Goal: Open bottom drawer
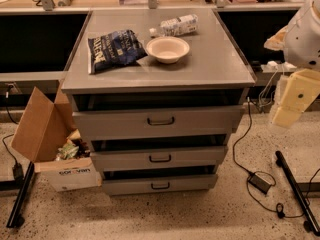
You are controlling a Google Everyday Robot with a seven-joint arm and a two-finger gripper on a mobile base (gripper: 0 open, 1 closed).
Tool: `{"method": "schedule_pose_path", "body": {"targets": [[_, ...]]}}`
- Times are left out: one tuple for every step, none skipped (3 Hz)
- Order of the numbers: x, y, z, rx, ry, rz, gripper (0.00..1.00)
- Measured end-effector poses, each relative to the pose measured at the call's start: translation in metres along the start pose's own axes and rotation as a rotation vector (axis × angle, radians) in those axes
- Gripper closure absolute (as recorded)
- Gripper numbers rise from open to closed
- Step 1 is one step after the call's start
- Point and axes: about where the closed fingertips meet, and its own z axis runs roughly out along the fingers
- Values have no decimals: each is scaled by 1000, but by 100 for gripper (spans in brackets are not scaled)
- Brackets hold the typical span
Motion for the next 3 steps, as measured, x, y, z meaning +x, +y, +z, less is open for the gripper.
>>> {"method": "schedule_pose_path", "body": {"targets": [[0,0,0,0,0,0,0],[-2,20,47,-72,22,-45,0],[1,50,107,-168,15,-88,0]]}}
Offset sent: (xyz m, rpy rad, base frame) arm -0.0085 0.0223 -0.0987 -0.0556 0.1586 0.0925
